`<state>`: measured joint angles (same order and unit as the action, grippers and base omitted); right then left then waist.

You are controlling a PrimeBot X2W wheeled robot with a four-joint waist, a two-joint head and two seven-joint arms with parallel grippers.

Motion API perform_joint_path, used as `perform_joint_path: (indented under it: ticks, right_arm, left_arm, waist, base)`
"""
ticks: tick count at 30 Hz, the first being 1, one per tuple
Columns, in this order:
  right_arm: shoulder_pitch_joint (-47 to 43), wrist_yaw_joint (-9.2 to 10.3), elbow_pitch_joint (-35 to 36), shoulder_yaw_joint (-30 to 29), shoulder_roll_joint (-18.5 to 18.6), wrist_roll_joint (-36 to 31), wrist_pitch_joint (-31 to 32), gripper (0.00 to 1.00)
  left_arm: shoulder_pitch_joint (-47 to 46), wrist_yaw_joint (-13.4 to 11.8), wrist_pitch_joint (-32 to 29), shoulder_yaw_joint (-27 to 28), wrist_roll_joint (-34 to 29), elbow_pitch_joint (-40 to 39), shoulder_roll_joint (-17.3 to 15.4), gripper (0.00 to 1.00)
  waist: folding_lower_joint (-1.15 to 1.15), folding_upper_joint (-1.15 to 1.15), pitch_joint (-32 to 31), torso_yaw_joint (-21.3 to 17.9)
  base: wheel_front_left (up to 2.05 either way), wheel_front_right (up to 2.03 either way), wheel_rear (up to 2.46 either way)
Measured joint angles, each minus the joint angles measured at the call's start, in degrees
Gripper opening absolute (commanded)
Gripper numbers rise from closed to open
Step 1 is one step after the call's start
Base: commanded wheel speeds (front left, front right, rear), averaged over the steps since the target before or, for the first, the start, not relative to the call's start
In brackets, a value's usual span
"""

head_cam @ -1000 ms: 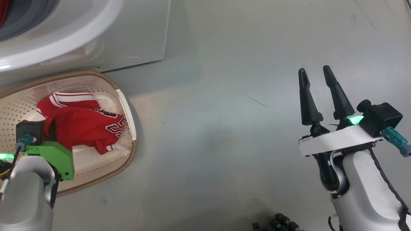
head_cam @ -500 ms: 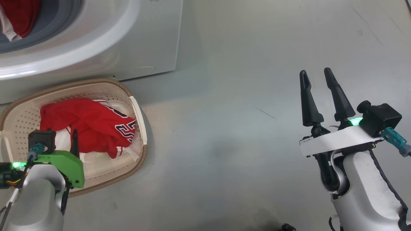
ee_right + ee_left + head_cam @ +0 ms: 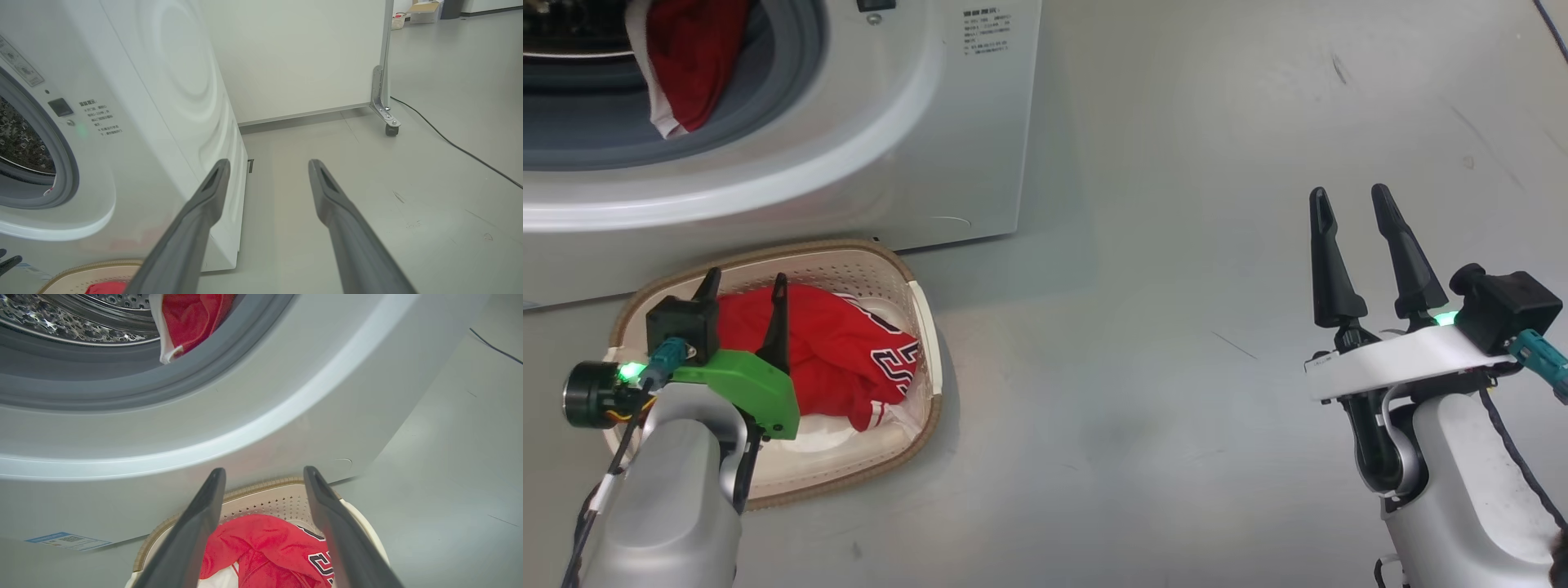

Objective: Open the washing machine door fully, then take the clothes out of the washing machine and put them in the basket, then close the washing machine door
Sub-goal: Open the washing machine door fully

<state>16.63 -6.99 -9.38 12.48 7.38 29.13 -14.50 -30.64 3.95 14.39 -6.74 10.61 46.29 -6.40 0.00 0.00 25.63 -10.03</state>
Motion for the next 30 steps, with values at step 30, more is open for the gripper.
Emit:
perform_joint_path:
  ticks: [30]
  right_arm:
    - [-8.0,0.00,-0.9,0.8,1.3,0.0,0.0,1.00]
  left_arm:
    - [14.0,-0.2,0.1,1.3,-1.0,-26.8,2.4,1.00]
  waist:
    - [0.00,0.00,-14.5,10.3]
  base:
    - [0.00,0.00,0.00]
